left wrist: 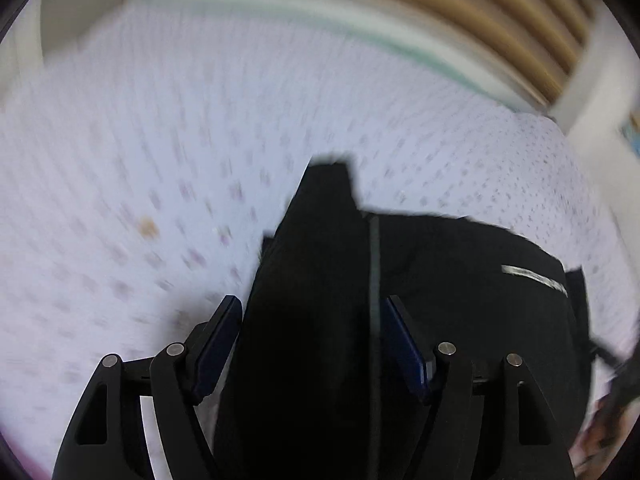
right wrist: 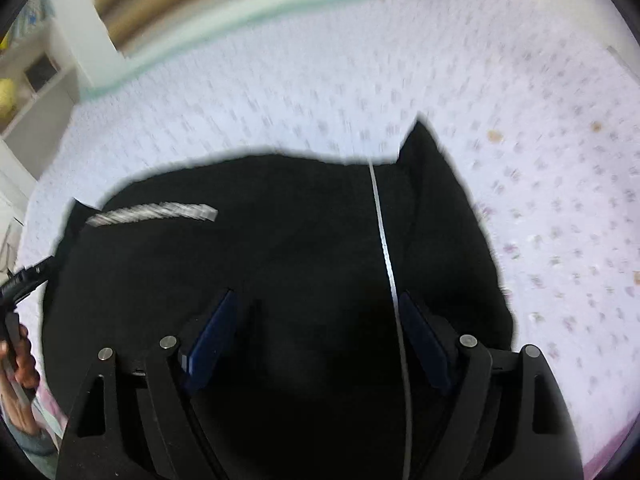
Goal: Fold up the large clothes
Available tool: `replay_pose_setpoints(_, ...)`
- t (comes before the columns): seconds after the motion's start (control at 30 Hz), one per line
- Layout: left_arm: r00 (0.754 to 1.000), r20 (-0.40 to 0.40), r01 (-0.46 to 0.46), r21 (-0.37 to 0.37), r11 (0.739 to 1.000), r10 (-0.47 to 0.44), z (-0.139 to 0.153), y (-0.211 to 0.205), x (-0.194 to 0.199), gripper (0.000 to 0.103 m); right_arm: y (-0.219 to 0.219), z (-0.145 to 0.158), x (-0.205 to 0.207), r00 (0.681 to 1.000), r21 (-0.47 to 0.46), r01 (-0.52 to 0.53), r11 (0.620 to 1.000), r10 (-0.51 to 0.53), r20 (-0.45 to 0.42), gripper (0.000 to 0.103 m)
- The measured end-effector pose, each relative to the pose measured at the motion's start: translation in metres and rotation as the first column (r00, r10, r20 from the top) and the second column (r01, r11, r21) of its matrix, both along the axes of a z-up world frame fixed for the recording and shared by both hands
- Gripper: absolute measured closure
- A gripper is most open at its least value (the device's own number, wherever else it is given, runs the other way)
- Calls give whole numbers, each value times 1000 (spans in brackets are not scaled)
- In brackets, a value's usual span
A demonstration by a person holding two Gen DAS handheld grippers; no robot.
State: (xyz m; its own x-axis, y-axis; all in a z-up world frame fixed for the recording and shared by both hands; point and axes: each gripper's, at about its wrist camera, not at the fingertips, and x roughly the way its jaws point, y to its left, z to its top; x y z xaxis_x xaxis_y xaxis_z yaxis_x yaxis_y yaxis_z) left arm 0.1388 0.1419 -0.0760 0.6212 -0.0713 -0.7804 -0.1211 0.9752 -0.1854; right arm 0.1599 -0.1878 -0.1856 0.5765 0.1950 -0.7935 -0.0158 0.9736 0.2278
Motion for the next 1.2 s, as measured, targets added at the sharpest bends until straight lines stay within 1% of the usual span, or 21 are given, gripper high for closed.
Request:
replay_pose_setpoints(0.03, 999, 51, 5, 44, 999, -8, 16, -9, -13, 30, 1, 11, -10, 999, 4, 5, 1000, -5, 38, 18)
replay_pose_setpoints(0.1, 989, 148, 12, 122, 992, -30, 48, -30, -41, 28, 6, 41, -37, 992, -7, 22, 1000, -21, 125, 18)
replay_pose_setpoints(0.17, 978, 204, 9, 172, 985, -45, 68, -46, -62, 28, 15, 62, -57, 983, -40, 23, 999, -16, 184, 18)
replay_pose_setpoints(0.23, 965, 254, 2, 207, 978, -56, 87, -64, -82, 25, 27, 79, -74, 975, -71, 17, 997, -1, 222, 17)
replay_pose_setpoints(0.27, 964, 262, -8, 219, 976, -51, 93, -68, -88, 23, 33, 86, -82, 971, -82, 12, 997, 7, 238, 17)
replay_pose_setpoints(0.33, 961, 272, -20, 249, 968, -50, 99, -79, -99, 23, 45, 98, -96, 962, -94, 9, 996, 17, 273, 16)
replay_pose_setpoints(0.37, 960, 277, -27, 261, 965, -48, 109, -84, -109, 23, 51, 103, -97, 960, -101, 9, 995, 19, 280, 15)
replay_pose_setpoints(0.43, 957, 285, -35, 282, 959, -49, 116, -94, -122, 23, 60, 112, -108, 956, -117, 10, 993, 25, 291, 11)
replay_pose_setpoints(0.47, 955, 293, -43, 289, 956, -46, 119, -97, -129, 23, 64, 113, -112, 957, -125, 8, 992, 28, 288, 11)
replay_pose_setpoints(0.5, 954, 297, -48, 290, 956, -42, 122, -100, -136, 23, 69, 118, -116, 958, -131, 9, 991, 29, 284, 11)
replay_pose_setpoints(0.67, 949, 314, -49, 244, 969, -31, 128, -101, -159, 23, 89, 112, -123, 963, -152, -26, 988, 66, 260, 11)
replay_pose_setpoints(0.77, 950, 311, -53, 231, 972, -22, 129, -99, -163, 23, 95, 108, -125, 966, -160, -41, 986, 80, 246, 11)
replay_pose_setpoints(0.97, 954, 298, -62, 240, 969, -13, 125, -100, -162, 23, 101, 107, -131, 965, -172, -49, 984, 91, 246, 11)
replay_pose_setpoints(1.2, 957, 291, -56, 229, 972, -14, 125, -99, -161, 23, 100, 104, -130, 968, -164, -56, 985, 93, 231, 11)
